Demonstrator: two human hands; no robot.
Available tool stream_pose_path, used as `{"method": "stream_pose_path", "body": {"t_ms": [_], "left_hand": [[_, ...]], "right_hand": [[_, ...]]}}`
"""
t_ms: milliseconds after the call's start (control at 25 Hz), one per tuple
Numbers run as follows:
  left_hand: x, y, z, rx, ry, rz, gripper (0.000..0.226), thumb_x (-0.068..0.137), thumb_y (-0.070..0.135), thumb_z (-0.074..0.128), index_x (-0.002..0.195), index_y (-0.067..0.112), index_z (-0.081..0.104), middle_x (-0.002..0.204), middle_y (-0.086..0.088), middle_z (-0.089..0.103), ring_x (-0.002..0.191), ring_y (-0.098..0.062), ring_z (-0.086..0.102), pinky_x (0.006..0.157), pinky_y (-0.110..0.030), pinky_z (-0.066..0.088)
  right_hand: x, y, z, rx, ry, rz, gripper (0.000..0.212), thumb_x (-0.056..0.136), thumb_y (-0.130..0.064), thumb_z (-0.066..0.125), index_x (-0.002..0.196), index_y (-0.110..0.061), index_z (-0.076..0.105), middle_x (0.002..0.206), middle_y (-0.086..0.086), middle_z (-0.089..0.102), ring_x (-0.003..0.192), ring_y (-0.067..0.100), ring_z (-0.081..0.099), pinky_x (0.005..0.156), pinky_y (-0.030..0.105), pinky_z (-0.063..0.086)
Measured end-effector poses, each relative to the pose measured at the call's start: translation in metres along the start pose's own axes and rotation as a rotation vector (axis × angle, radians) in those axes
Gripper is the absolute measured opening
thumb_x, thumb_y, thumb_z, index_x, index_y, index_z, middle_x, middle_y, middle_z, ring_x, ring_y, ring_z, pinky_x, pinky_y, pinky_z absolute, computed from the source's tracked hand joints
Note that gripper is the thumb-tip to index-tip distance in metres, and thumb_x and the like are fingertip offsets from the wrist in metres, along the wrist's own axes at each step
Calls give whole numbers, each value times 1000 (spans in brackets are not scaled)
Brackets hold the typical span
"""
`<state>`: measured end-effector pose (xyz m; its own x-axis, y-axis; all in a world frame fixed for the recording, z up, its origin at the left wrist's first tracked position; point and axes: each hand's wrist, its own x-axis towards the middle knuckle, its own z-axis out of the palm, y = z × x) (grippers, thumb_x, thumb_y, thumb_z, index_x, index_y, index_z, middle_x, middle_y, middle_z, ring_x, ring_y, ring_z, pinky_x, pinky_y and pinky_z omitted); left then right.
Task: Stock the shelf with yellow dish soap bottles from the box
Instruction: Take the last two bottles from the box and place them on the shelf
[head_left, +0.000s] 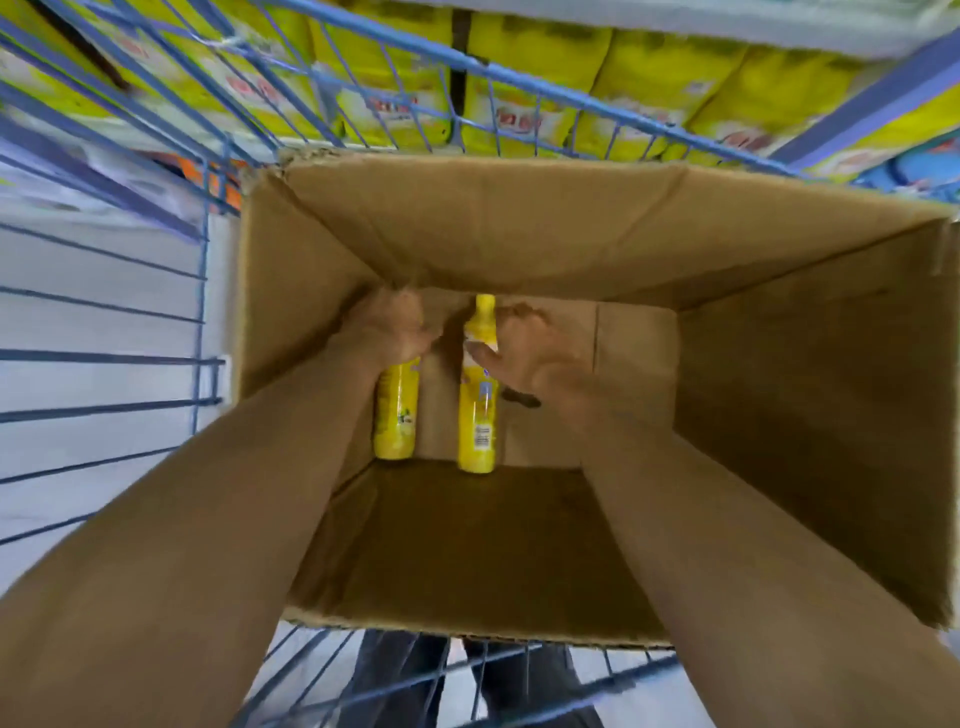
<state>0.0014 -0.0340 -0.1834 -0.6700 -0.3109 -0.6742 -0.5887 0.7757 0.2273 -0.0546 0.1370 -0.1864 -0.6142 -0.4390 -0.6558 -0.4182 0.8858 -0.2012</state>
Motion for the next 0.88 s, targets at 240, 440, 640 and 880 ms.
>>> {"method": "stream_pose_path", "body": {"t_ms": [240,440,640,880], "left_hand": [[39,-6,38,-150,91,-91,59,86,38,71,128,0,56,134,-23,57,127,-39,51,99,-37,43],[48,-19,54,-382,94,-94,45,73,33,82,112,15,70,118,-12,70,113,-34,63,92,-37,51],[53,-18,69,-411,92,-122,50,70,37,87,111,13,71,115,-14,70,113,-36,61,92,-38,50],[52,-11,84,-557,25,-63,67,56,52,86,112,19,71,114,-9,70,109,-29,64,92,-40,54]], "right_hand": [[40,-1,40,95,25,41,64,95,-52,57,135,-4,51,133,19,53,126,38,50,101,43,46],[48,9,50,323,91,92,47,85,-48,72,117,-14,68,118,14,68,114,33,63,90,36,53],[46,23,52,503,105,120,41,79,-41,81,111,-16,72,107,8,74,103,27,67,84,29,48],[46,22,58,598,105,209,47,76,-48,83,112,-20,73,105,4,75,101,21,68,74,21,45]]}}
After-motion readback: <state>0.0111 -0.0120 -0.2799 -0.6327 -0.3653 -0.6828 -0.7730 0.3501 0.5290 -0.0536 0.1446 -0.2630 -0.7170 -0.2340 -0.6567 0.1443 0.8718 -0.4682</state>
